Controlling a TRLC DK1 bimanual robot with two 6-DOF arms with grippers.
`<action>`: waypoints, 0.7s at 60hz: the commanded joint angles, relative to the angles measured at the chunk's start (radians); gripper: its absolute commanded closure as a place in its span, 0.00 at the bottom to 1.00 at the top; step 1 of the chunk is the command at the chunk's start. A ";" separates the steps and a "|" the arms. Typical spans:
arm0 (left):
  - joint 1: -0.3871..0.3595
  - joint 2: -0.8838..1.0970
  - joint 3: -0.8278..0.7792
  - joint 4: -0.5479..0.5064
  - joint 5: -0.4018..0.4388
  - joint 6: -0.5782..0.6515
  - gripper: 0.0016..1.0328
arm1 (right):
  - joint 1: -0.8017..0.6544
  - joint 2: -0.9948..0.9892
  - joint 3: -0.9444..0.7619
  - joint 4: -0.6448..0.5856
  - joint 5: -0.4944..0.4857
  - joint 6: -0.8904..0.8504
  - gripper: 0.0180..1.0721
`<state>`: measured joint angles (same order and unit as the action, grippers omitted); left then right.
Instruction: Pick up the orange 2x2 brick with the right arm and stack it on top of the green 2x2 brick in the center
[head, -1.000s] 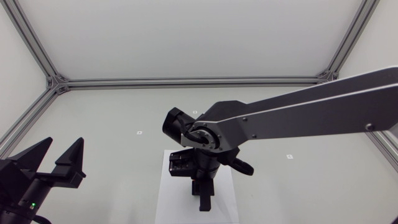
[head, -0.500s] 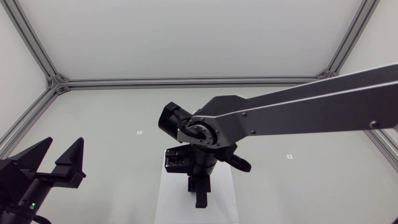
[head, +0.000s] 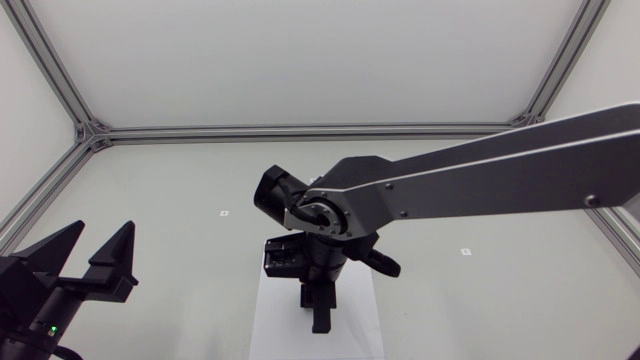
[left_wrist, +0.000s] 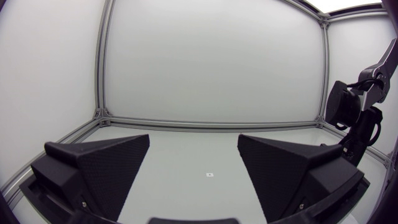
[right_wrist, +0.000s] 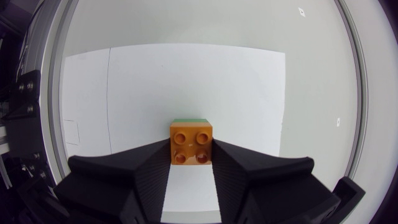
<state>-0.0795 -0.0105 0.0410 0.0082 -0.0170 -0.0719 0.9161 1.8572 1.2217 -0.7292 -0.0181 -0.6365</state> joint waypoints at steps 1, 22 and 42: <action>0.006 -0.002 -0.041 -0.010 -0.003 -0.019 0.04 | -0.002 0.025 -0.036 0.002 0.006 0.003 0.64; 0.006 -0.002 -0.041 -0.010 -0.003 -0.020 0.04 | -0.006 0.027 -0.047 0.014 0.006 0.000 0.64; 0.006 -0.002 -0.041 -0.010 -0.003 -0.020 0.04 | -0.008 0.037 -0.037 0.017 0.009 0.003 0.64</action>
<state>-0.0795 -0.0105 0.0410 0.0086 -0.0170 -0.0719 0.9142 1.8603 1.1938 -0.7151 -0.0177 -0.6361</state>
